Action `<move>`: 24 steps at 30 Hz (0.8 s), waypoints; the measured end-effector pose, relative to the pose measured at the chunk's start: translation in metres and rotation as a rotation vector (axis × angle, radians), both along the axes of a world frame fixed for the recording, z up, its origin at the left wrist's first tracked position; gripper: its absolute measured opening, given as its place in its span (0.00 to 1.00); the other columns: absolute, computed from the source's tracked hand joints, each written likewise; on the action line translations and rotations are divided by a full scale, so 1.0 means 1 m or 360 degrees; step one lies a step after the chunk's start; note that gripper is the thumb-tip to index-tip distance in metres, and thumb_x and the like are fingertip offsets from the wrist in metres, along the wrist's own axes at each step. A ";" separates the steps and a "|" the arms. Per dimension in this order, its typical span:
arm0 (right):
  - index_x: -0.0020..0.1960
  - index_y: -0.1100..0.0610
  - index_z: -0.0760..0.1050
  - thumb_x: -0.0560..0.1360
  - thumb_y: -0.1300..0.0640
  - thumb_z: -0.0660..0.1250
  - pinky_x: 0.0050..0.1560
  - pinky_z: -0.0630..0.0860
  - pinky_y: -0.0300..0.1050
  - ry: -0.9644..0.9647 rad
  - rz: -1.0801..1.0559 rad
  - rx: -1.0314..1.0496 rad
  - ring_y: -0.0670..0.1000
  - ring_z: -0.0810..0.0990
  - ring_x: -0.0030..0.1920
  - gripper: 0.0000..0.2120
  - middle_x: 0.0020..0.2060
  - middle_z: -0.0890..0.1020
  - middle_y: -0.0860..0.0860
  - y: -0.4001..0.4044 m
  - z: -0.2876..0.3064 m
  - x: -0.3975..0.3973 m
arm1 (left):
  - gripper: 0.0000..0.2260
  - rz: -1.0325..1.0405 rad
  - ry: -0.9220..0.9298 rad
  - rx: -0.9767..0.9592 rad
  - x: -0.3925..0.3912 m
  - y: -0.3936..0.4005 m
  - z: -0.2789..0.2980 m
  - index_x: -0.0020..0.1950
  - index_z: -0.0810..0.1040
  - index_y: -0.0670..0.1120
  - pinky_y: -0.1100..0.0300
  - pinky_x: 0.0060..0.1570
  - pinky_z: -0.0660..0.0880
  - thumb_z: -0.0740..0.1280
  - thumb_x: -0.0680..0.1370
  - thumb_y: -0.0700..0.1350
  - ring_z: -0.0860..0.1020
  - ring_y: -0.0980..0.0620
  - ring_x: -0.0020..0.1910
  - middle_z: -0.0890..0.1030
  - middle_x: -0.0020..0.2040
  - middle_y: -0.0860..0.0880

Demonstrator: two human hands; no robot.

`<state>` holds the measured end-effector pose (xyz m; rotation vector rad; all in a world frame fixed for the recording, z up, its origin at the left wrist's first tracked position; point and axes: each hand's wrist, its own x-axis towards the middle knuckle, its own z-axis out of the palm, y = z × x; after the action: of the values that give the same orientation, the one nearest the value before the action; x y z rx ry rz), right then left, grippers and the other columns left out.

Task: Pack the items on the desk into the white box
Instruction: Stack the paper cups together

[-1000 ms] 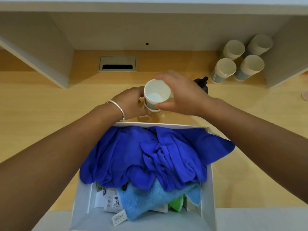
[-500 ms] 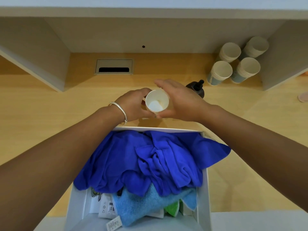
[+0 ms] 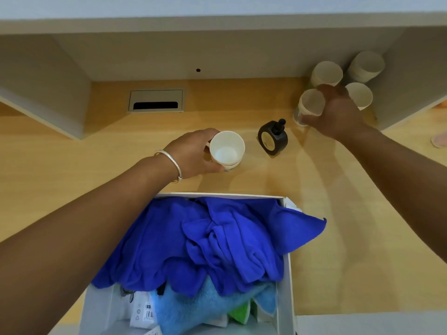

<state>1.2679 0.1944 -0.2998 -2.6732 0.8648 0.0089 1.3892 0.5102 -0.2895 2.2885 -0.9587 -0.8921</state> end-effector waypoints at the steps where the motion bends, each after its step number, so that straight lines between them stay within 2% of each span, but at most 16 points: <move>1: 0.69 0.55 0.65 0.68 0.46 0.75 0.60 0.70 0.59 -0.0007 0.0009 -0.0024 0.65 0.71 0.63 0.35 0.65 0.70 0.62 -0.001 -0.004 0.002 | 0.30 0.0006 0.0008 -0.0004 0.000 0.000 0.000 0.63 0.71 0.57 0.61 0.46 0.72 0.79 0.65 0.52 0.77 0.55 0.53 0.78 0.56 0.57; 6: 0.69 0.56 0.64 0.69 0.48 0.74 0.59 0.71 0.57 -0.0121 -0.0053 -0.0058 0.65 0.72 0.61 0.34 0.63 0.72 0.62 0.000 -0.013 0.010 | 0.30 0.0023 0.0017 -0.0006 -0.001 0.002 0.000 0.64 0.71 0.57 0.63 0.45 0.72 0.78 0.65 0.52 0.77 0.55 0.53 0.78 0.57 0.56; 10: 0.70 0.56 0.64 0.69 0.47 0.73 0.56 0.73 0.54 -0.0244 -0.0093 -0.0024 0.63 0.74 0.60 0.34 0.64 0.72 0.60 0.008 0.004 0.013 | 0.30 0.0035 0.0030 -0.0021 -0.002 0.002 -0.001 0.64 0.71 0.56 0.63 0.44 0.72 0.79 0.65 0.52 0.78 0.55 0.53 0.78 0.57 0.56; 14: 0.69 0.51 0.64 0.66 0.40 0.70 0.55 0.68 0.41 -0.0663 -0.0078 0.0039 0.52 0.73 0.61 0.36 0.64 0.73 0.52 0.036 0.049 0.007 | 0.31 0.0042 0.0023 -0.0021 -0.003 0.001 0.000 0.64 0.71 0.57 0.59 0.49 0.74 0.79 0.64 0.52 0.78 0.55 0.52 0.77 0.57 0.56; 16: 0.70 0.51 0.64 0.67 0.39 0.70 0.57 0.66 0.39 -0.0799 0.0020 0.0051 0.49 0.72 0.62 0.36 0.65 0.73 0.50 0.060 0.071 0.000 | 0.31 0.0037 0.0015 -0.0015 -0.003 0.001 0.000 0.64 0.70 0.57 0.59 0.48 0.73 0.79 0.64 0.53 0.78 0.55 0.52 0.77 0.57 0.57; 18: 0.71 0.52 0.64 0.68 0.41 0.71 0.60 0.68 0.41 -0.0835 0.0145 0.0076 0.48 0.71 0.63 0.36 0.65 0.73 0.50 0.083 0.087 -0.005 | 0.31 0.0032 0.0003 -0.0019 -0.003 0.001 -0.001 0.64 0.71 0.57 0.59 0.48 0.73 0.79 0.64 0.53 0.77 0.55 0.52 0.77 0.57 0.56; 22: 0.71 0.55 0.63 0.68 0.45 0.74 0.63 0.70 0.46 -0.0783 0.0389 0.0225 0.48 0.71 0.63 0.37 0.66 0.72 0.51 0.122 0.100 -0.007 | 0.31 0.0043 0.0006 -0.0042 -0.004 0.002 -0.001 0.64 0.71 0.55 0.58 0.49 0.74 0.79 0.64 0.52 0.78 0.54 0.52 0.78 0.57 0.55; 24: 0.72 0.55 0.63 0.68 0.46 0.74 0.64 0.69 0.44 -0.0714 0.0531 0.0284 0.48 0.70 0.64 0.38 0.67 0.72 0.51 0.137 0.098 -0.005 | 0.32 0.0063 0.0054 -0.0063 -0.004 0.002 -0.001 0.64 0.72 0.54 0.58 0.49 0.75 0.79 0.64 0.52 0.79 0.54 0.52 0.78 0.56 0.55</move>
<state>1.2631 0.3317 -0.2022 -2.4709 0.2628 -0.3984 1.3850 0.5119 -0.2905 2.2440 -0.9055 -0.8849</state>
